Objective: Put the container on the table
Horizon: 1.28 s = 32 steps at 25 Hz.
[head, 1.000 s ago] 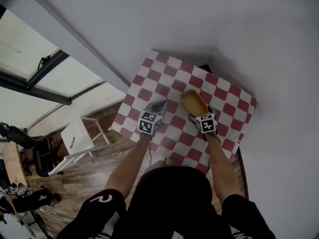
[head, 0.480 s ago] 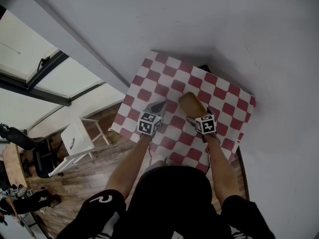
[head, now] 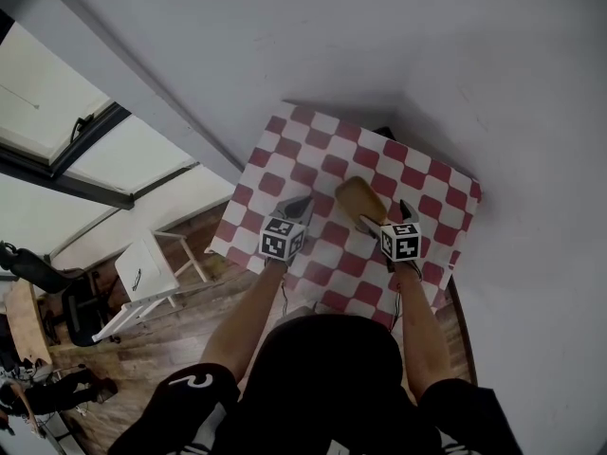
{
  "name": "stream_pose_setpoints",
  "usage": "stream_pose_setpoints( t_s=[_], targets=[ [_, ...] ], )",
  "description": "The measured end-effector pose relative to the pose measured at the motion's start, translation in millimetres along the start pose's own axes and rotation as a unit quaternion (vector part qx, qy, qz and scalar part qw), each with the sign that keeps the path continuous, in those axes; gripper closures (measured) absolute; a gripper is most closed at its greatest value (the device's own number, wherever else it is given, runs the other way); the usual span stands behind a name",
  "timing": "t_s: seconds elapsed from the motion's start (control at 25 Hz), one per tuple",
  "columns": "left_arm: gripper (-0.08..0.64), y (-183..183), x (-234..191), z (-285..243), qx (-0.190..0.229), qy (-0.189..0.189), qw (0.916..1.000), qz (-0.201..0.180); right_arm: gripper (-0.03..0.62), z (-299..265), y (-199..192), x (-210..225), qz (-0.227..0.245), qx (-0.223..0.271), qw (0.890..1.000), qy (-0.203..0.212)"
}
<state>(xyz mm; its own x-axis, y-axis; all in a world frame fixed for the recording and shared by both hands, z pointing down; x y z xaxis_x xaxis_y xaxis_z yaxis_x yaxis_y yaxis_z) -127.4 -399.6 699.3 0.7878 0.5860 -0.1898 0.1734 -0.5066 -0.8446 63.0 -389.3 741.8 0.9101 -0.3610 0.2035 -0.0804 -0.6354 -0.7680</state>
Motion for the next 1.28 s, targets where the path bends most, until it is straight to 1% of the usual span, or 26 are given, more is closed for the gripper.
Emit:
stream_pose_setpoints(
  t_s=[0.12,0.28,0.44,0.68,1.2,1.28],
  targets=[
    [0.535,5.6,4.5,2.3,0.007,-0.003,1.0,-0.002,0.056,15.1,12.6,-1.4,0.0,0.025,1.0,0.0],
    [0.535,14.1,11.2,7.4,0.02,-0.006,0.9998,-0.005,0.137,33.5,24.9,-0.6,0.009,0.049,0.999,-0.012],
    [0.535,20.0,21.4,14.0,0.03,-0.01,0.9995,-0.009,0.198,48.5,30.1,-3.7,0.02,0.063,0.998,-0.019],
    [0.535,30.0,33.1,22.4,0.044,-0.016,0.9988,-0.017,0.318,69.9,34.9,-7.0,0.014,0.086,0.996,-0.026],
    [0.535,39.5,53.1,36.4,0.055,-0.023,0.9978,-0.028,0.554,103.8,31.9,-8.1,0.005,0.106,0.994,-0.038],
    [0.535,40.3,56.3,37.9,0.056,-0.025,0.9977,-0.031,0.574,107.1,29.6,-7.1,0.002,0.107,0.993,-0.041]
  ],
)
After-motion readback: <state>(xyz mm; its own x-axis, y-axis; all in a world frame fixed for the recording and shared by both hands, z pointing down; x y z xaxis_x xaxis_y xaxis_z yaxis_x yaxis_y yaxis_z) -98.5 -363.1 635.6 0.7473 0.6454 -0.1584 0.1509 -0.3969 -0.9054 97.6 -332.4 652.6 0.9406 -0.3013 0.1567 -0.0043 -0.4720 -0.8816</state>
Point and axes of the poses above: the fingertips, and each gripper's own axes: z backward along the fingers, x to its right, y out of its top, the point moved 1 cm from there along z, backward along the fingers, and after that the axes turned 2 degrees about -z, right-handed, at the moved point
